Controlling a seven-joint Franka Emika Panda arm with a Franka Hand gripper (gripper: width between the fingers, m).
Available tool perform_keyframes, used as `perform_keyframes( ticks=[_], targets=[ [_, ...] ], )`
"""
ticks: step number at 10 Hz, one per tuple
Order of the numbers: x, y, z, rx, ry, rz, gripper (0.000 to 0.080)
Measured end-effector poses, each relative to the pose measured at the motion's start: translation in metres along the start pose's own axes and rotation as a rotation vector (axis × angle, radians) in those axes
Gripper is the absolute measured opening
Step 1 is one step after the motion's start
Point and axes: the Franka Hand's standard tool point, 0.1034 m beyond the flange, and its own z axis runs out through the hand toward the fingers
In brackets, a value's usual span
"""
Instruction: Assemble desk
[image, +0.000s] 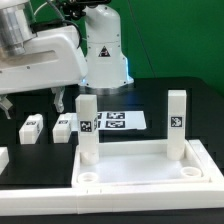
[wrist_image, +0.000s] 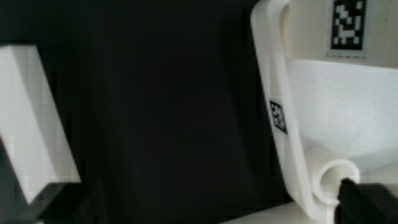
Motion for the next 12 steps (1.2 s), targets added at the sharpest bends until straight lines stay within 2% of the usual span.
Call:
perform_keyframes(
  ticks=[3,4,5,6,7,8,9,11,12],
  targets=[
    [-0.002,0.0,0.003,-0.001,-0.008,0.075,0.0649],
    [-0.006,0.003,0.005,0.009,-0.036,0.08,0.0649],
    [-0.012,0.016,0.01,0.04,-0.061,0.108,0.0649],
    [-0.025,0.03,0.011,0.055,-0.116,0.114,0.0649],
    [-0.046,0.037,0.011,0.089,-0.251,0.13,0.0649],
    [-0.057,0.039,0.014,0.121,-0.384,0.157,0.0649],
    [-0.059,0.038,0.019,0.133,-0.47,0.166,0.0649],
    [-0.055,0.036,0.022,0.147,-0.554,0.155,0.0649],
    [-0.063,0.035,0.023,0.162,-0.628,0.156,0.0649]
  ],
)
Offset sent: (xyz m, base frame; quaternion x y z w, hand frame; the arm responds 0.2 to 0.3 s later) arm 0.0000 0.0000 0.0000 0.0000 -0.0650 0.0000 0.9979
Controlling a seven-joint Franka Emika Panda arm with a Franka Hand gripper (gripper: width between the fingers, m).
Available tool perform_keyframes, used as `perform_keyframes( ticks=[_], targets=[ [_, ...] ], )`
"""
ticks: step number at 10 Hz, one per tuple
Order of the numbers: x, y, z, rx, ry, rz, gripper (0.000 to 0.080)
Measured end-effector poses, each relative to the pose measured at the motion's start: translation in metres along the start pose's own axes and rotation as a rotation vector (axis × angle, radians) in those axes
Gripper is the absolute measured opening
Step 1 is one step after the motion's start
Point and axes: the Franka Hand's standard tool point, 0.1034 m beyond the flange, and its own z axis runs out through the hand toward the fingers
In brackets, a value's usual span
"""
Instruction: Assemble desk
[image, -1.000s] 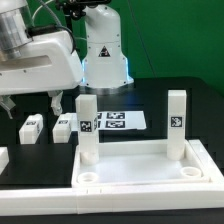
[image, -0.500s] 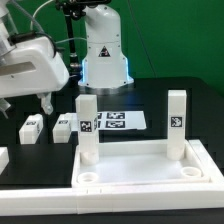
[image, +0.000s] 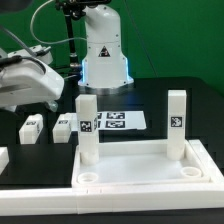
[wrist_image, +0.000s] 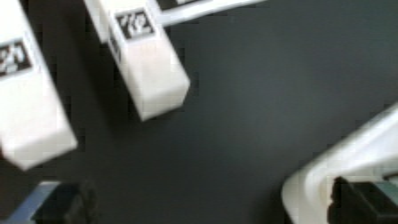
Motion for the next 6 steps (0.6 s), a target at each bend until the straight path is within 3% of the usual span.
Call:
perform_keyframes(
  ticks=[2,3,4,6],
  targets=[
    [-0.003,0.012,0.019,0.024,-0.162,0.022,0.0649],
    [-0.006,0.02,0.033,0.011,-0.225,0.035,0.0649],
    [-0.001,0.016,0.035,-0.002,-0.199,0.029,0.0649],
    [-0.001,0.017,0.035,0.0,-0.199,0.029,0.0649]
  ],
)
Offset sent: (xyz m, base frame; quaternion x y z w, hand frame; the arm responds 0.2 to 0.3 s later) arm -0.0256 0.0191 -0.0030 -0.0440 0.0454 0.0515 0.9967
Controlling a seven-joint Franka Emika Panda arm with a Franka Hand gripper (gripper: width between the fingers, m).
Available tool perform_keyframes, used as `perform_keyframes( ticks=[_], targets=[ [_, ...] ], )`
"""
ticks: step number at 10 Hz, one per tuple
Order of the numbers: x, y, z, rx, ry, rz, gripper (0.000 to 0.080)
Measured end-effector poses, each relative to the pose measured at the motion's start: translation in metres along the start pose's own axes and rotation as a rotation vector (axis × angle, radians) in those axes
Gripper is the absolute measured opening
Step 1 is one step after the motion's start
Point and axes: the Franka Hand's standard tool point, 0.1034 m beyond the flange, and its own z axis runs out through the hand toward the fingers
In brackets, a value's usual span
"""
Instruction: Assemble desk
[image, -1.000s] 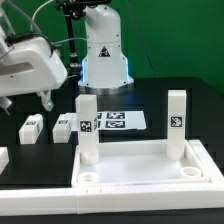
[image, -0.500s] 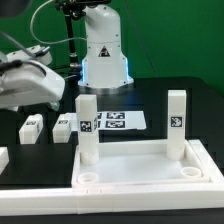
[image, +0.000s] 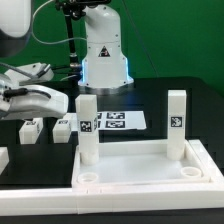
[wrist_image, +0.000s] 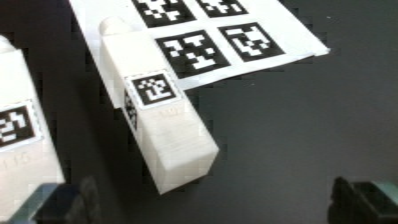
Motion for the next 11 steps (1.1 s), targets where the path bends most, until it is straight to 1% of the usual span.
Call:
perform_keyframes(
  ticks=[2,3,4,5,8,10,11],
  targets=[
    [0.001,0.0,0.001,-0.001,0.001,0.0,0.0649],
    [0.005,0.003,0.009,-0.006,0.008,0.003,0.0649],
    [0.003,0.005,0.019,-0.006,-0.004,0.009,0.0649],
    [0.002,0.005,0.025,-0.008,-0.005,0.011,0.0649],
    [0.006,0.007,0.046,-0.022,0.005,0.02,0.0649],
    [0.009,0.006,0.056,-0.035,0.008,0.021,0.0649],
    [0.009,0.007,0.059,-0.037,0.007,0.024,0.0649]
  ],
)
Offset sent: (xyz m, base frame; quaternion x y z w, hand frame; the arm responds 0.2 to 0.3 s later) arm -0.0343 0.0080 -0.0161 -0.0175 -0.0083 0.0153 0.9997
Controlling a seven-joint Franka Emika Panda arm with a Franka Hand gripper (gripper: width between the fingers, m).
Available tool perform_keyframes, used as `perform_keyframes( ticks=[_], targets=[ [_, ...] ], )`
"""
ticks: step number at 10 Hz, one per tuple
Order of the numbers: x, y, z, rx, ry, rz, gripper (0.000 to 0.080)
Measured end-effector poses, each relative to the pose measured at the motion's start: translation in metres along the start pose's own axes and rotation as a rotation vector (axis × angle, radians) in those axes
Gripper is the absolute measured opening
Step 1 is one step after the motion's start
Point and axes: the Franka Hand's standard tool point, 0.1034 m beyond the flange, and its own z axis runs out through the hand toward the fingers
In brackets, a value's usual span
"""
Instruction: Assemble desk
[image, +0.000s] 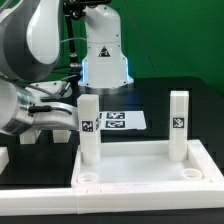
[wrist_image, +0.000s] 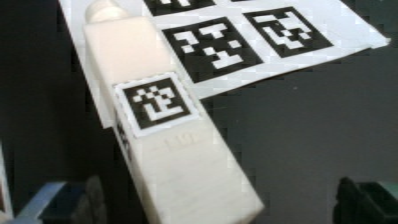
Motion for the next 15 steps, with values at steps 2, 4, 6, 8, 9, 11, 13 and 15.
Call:
perform_keyframes(
  ticks=[2,4,6,8,9,11,13,15],
  targets=[
    [0.0,0.0,0.003,0.0,-0.004,0.002,0.0649],
    [0.0,0.0,0.002,0.0,-0.005,0.002,0.0649],
    [0.0,0.0,0.003,0.0,-0.005,0.005,0.0649],
    [0.0,0.0,0.003,0.0,-0.005,0.005,0.0649],
    [-0.001,0.001,0.003,-0.002,-0.007,0.003,0.0649],
    [-0.008,0.006,0.011,-0.013,-0.023,-0.007,0.0649],
    [-0.013,0.006,0.018,-0.013,-0.036,-0.005,0.0649],
    [-0.013,0.005,0.018,-0.023,-0.037,0.001,0.0649]
  ],
)
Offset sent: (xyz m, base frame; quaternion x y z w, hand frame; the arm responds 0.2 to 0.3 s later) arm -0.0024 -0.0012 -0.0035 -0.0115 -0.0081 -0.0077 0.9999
